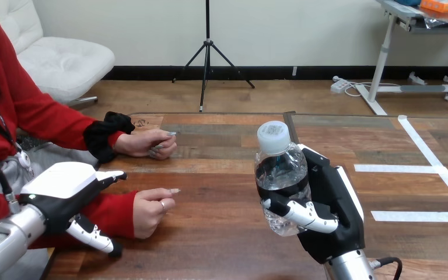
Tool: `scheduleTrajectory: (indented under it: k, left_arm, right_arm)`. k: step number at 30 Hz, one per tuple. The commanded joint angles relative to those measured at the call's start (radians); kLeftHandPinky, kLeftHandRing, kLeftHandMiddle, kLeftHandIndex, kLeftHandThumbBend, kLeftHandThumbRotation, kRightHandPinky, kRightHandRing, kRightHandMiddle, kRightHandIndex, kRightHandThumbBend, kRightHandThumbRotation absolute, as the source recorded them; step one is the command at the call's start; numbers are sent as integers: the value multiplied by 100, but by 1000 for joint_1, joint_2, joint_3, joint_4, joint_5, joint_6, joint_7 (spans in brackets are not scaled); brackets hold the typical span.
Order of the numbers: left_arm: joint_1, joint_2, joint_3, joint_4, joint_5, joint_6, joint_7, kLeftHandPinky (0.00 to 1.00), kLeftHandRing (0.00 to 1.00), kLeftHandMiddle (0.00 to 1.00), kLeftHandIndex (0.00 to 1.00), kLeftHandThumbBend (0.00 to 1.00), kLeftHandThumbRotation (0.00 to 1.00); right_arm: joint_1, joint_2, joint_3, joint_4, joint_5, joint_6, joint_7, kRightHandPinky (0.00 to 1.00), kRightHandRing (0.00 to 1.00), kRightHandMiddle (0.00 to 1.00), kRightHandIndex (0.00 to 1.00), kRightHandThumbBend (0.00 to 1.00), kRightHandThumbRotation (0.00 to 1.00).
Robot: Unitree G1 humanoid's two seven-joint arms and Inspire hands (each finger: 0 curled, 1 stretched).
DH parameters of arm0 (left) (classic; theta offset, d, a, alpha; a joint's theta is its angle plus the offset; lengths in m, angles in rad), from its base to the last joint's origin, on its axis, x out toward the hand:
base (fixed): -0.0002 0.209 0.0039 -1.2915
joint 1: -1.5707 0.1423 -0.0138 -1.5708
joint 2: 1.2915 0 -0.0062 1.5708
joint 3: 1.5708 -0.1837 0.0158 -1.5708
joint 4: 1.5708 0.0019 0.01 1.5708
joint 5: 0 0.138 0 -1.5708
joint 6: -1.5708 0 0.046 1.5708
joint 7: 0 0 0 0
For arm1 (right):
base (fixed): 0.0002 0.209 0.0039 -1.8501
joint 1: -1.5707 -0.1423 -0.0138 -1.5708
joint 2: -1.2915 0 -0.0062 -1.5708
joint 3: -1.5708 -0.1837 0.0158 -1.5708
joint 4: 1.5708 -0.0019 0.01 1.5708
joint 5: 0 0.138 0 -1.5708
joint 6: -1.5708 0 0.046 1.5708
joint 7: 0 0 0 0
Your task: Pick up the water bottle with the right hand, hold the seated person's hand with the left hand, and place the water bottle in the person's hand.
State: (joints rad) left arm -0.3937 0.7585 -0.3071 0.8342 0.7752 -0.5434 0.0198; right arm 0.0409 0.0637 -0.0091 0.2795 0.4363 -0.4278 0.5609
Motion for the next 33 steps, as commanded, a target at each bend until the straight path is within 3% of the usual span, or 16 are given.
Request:
scheduleTrajectory:
  k: [1, 17, 25, 33]
  left_arm:
    - [-118, -27, -36, 85, 19, -2, 43, 81, 86, 90, 91, 100, 44]
    - [-225, -104, -132, 286, 56, 32, 123, 82, 85, 88, 90, 100, 42]
    - [-256, -132, -180, 337, 79, 58, 152, 80, 83, 87, 88, 100, 42]
    - [-278, -153, -214, 343, 92, 83, 138, 75, 79, 84, 86, 100, 39]
  right_arm:
    - [-30, 27, 1, -56, 16, -6, 0, 11, 16, 27, 43, 92, 2]
    - [-22, 27, -1, -65, 26, -3, 7, 11, 17, 27, 43, 92, 0]
    - [-18, 24, -1, -71, 22, -8, 7, 11, 17, 27, 43, 92, 1]
    - [-16, 16, -2, -75, 14, -21, 12, 11, 16, 26, 44, 90, 1]
